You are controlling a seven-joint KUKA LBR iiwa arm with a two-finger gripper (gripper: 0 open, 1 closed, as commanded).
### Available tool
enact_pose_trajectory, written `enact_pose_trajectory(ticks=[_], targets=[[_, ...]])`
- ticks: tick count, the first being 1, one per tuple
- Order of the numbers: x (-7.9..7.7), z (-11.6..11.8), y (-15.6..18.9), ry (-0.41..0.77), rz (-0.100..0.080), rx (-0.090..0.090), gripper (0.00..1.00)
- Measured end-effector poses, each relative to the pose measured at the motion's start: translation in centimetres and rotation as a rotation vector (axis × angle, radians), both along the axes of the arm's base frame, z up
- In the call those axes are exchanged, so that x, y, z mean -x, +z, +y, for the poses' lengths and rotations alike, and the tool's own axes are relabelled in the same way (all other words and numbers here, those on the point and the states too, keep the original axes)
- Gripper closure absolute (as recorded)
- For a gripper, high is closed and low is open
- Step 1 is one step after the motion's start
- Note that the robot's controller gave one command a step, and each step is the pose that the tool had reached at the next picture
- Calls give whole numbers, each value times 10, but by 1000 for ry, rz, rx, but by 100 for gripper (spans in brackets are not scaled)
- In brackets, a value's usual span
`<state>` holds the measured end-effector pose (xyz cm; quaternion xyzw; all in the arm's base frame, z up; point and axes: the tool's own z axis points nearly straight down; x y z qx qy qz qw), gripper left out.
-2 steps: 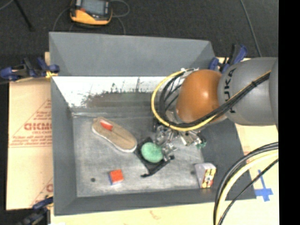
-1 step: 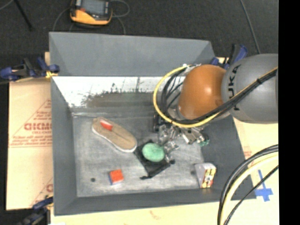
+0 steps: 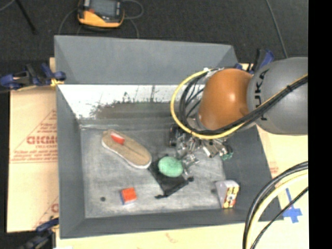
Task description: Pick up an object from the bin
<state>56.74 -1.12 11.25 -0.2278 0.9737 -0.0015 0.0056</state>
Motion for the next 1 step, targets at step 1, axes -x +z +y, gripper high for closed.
enact_pose_trajectory(ticks=[1], targets=[[1,0,4,0,4,0,100]])
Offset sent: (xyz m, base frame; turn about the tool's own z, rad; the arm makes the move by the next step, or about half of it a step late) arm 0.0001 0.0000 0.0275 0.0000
